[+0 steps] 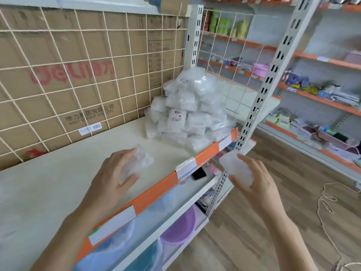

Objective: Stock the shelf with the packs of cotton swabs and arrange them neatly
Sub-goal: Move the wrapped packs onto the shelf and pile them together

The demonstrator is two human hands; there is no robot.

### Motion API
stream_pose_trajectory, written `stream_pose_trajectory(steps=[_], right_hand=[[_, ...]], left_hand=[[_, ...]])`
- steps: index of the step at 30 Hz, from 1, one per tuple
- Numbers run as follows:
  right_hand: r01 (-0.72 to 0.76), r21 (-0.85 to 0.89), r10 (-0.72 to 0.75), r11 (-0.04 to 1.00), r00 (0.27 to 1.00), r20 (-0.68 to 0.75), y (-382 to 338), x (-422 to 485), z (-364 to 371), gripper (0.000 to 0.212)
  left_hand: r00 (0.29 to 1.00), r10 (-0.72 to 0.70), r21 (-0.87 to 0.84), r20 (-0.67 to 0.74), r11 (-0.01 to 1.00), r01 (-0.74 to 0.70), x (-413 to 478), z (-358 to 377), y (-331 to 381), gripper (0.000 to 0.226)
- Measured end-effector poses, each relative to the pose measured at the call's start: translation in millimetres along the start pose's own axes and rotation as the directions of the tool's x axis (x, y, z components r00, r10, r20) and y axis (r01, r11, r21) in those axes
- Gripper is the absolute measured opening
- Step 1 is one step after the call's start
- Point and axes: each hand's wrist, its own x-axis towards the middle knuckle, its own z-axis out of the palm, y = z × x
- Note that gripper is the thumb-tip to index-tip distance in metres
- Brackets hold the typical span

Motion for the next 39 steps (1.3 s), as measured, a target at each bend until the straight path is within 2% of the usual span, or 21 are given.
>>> stream_pose_trajectory(steps=[8, 14, 17, 24, 27, 29, 35, 39], right_hand=[[0.100, 0.036, -0.102, 0.994, 0.992, 0.070, 24, 75, 20, 0.050], [0.222, 0.067, -0.230, 0.973, 0.960, 0.158, 26, 145, 39, 0.053], [0.291, 0.071, -0.299, 0.954, 0.936, 0.188, 22, 179, 55, 0.051], [0.435, 0.041, -0.430, 0.899, 0.865, 0.259, 18, 228, 93, 0.048], [0.498, 0.037, -0.492, 0.866, 0.838, 0.238, 22, 235, 107, 0.045], [0.502, 0.030, -0.496, 0.864, 0.842, 0.211, 22, 237, 114, 0.043], [0.481, -0.009, -0.472, 0.877, 0.863, 0.179, 20, 233, 120, 0.043], [0.470, -0.013, -0.465, 0.882, 0.875, 0.137, 18, 227, 104, 0.040]], left_hand=[[0.982, -0.168, -0.041, -0.081, 0.985, 0.165, 64, 31, -1, 0.059], [0.968, -0.239, -0.077, -0.080, 0.969, 0.233, 139, 55, -19, 0.064], [0.960, -0.262, -0.112, -0.103, 0.962, 0.250, 181, 65, -27, 0.056], [0.901, -0.391, 0.008, -0.190, 0.917, 0.399, 266, 94, -57, 0.053], [0.918, -0.363, 0.130, -0.158, 0.914, 0.384, 286, 104, -64, 0.049], [0.928, -0.350, 0.146, -0.128, 0.919, 0.366, 293, 108, -64, 0.049], [0.935, -0.345, -0.043, -0.078, 0.938, 0.343, 289, 106, -64, 0.053], [0.956, -0.278, -0.038, -0.096, 0.960, 0.276, 272, 96, -59, 0.054]])
